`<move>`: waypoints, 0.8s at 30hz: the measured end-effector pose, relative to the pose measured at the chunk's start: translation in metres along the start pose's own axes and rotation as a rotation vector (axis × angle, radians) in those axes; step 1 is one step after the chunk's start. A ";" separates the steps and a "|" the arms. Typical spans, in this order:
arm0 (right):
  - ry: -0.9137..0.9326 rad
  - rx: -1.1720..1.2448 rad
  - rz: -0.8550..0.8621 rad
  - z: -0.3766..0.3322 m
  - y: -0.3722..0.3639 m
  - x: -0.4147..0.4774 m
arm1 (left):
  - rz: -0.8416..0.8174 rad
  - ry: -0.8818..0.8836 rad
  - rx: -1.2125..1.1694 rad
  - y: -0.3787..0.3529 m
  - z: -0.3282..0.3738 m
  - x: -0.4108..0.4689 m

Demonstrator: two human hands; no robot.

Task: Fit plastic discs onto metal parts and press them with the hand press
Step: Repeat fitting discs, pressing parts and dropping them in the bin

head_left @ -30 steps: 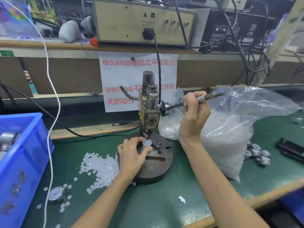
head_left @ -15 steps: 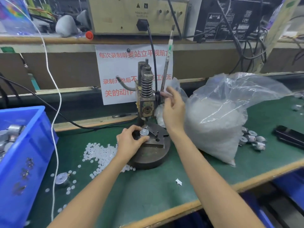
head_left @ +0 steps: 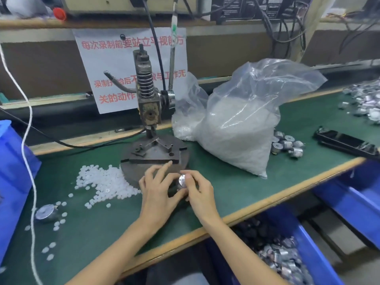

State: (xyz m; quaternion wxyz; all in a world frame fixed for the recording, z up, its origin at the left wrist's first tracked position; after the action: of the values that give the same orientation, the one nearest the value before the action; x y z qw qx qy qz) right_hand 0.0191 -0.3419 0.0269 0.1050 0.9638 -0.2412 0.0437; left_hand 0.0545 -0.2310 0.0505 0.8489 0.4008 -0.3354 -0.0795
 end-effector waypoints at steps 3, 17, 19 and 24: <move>-0.031 0.117 -0.034 0.001 0.030 -0.012 | -0.031 -0.089 -0.074 -0.008 0.035 -0.006; -0.496 0.185 0.369 0.136 0.189 -0.091 | -0.548 -0.500 0.165 -0.148 0.177 -0.058; -0.618 0.152 0.447 0.174 0.206 -0.101 | -0.623 -0.584 0.251 -0.163 0.183 -0.062; -0.882 -0.035 0.560 0.248 0.240 -0.128 | -0.594 -0.608 0.216 -0.176 0.189 -0.061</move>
State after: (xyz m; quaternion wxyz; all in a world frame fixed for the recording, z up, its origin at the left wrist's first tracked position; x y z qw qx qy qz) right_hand -0.1990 -0.5463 -0.1888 -0.0061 0.7871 -0.5118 -0.3442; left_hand -0.0886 -0.4419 -0.0234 0.6052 0.5245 -0.4467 -0.3989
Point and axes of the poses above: each hand's wrist, its own x-axis towards the middle knuckle, its own y-axis out of the back of the hand, z = x × y, the point moved 5 cm from there along x, towards the middle knuckle, and after that the axes turned 1 degree about -y, right-handed, at the moved point
